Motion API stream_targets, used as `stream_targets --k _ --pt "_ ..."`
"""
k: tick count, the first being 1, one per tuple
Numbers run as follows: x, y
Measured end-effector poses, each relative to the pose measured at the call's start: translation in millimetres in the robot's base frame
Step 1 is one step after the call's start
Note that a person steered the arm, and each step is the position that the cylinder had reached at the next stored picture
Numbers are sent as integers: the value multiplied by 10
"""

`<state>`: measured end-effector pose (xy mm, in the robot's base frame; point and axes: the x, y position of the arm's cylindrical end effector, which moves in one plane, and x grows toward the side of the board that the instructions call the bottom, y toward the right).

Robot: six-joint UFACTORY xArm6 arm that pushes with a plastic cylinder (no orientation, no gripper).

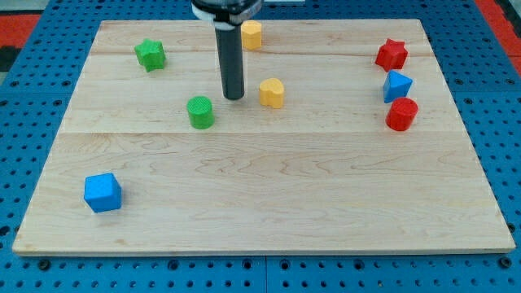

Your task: Push the yellow heart below to the red circle

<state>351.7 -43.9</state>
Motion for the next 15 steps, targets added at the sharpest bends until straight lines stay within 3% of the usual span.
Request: stream_targets --k 1,4,10,15 --pt "-172 149" --pt "254 555" --pt "135 657" --pt "694 892"
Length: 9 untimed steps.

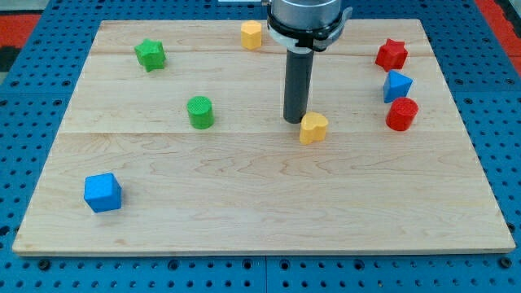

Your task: Push the yellow heart below to the red circle

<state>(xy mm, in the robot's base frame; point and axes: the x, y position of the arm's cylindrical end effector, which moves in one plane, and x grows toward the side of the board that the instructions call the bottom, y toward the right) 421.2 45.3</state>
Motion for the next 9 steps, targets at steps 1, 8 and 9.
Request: stream_targets --k 1,8,9 --pt "146 0" --pt "817 736" --pt "866 821"
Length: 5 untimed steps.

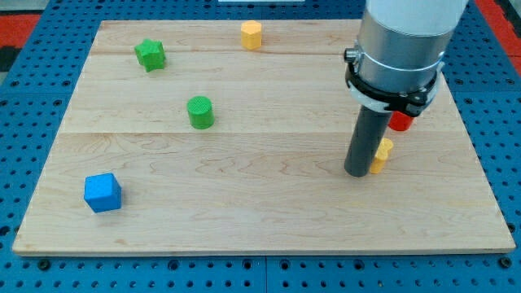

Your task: Push the yellow heart below to the red circle

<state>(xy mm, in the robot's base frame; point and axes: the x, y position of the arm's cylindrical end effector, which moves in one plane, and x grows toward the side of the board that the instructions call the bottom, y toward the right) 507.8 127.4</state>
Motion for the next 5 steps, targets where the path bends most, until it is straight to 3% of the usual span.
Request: stream_targets --k 5 --pt "-209 434"
